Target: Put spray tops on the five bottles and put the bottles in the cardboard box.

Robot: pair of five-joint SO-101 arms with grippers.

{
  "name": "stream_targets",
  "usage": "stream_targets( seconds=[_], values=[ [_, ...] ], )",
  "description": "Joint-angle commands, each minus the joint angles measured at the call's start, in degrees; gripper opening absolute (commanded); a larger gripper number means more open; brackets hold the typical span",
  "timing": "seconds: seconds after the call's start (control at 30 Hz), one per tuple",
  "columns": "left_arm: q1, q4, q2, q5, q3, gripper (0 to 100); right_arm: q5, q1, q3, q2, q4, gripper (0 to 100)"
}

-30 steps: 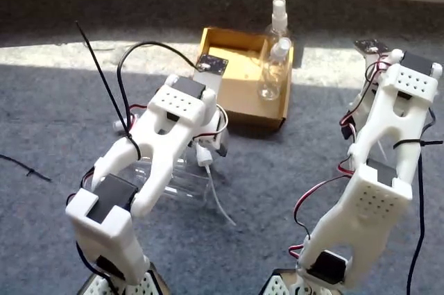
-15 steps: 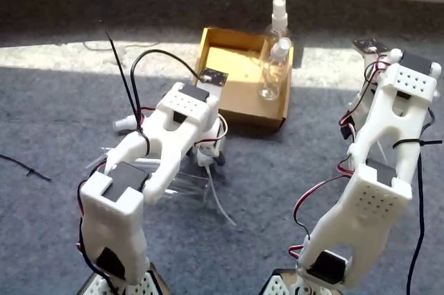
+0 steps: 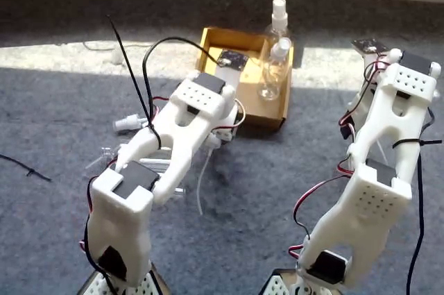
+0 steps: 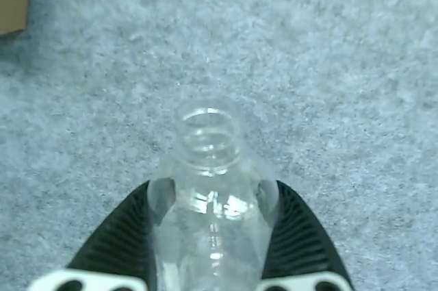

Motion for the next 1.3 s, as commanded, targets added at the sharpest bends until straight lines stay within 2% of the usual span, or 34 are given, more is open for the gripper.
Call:
stream_targets(
  seconds=[0.0, 0.1, 0.2, 0.3, 0.57, 0.7, 0.8, 0.87, 0.97, 1.03, 1.17, 1.27],
  values=[
    [1.89, 10.37, -0.75, -2.81, -15.96, 7, 0.35, -0.57, -5.32, -3.65, 0.57, 0.4],
    [3.03, 19.16, -0.75, -6.86, -29.49, 7, 0.35, -0.57, -8.66, -7.52, 0.57, 0.4],
    [3.38, 27.60, -0.75, -7.12, -45.14, 7, 0.35, -0.57, -10.86, -12.88, 0.75, 0.4],
    [2.51, 29.01, -3.74, -7.12, -51.82, 7, 0.35, -1.54, -11.38, -18.77, 2.15, 0.4],
    [-1.54, 29.01, -25.45, -7.12, -36.97, 7, 0.35, -9.01, -11.12, -31.87, 2.86, 0.4],
    [-8.92, 29.01, -36.88, -7.21, -26.95, 7, 0.35, -17.45, -10.86, -34.68, 2.95, 0.4],
    [-15.60, 29.01, -44.44, -10.73, -22.29, 7, -0.09, -26.68, -10.86, -34.95, 4.53, 0.4],
    [-19.30, 29.01, -49.01, -12.84, -20.62, 7, -6.68, -32.40, -10.86, -34.95, 4.62, 0.4],
    [-24.66, 29.01, -54.11, -14.95, -19.82, 7, -26.73, -38.46, -11.03, -34.95, 4.26, 0.4],
    [-27.38, 29.01, -55.52, -15.38, -19.74, 7, -34.11, -41.54, -10.59, -34.42, 4.00, 0.4],
    [-30.20, 29.01, -55.52, -15.47, -18.95, 7, -33.05, -46.11, -1.71, -35.74, -2.86, 0.4],
    [-30.20, 29.01, -55.60, -15.47, -15.96, 7, -33.14, -47.87, 10.24, -39.78, -11.21, 0.4]
  ],
)
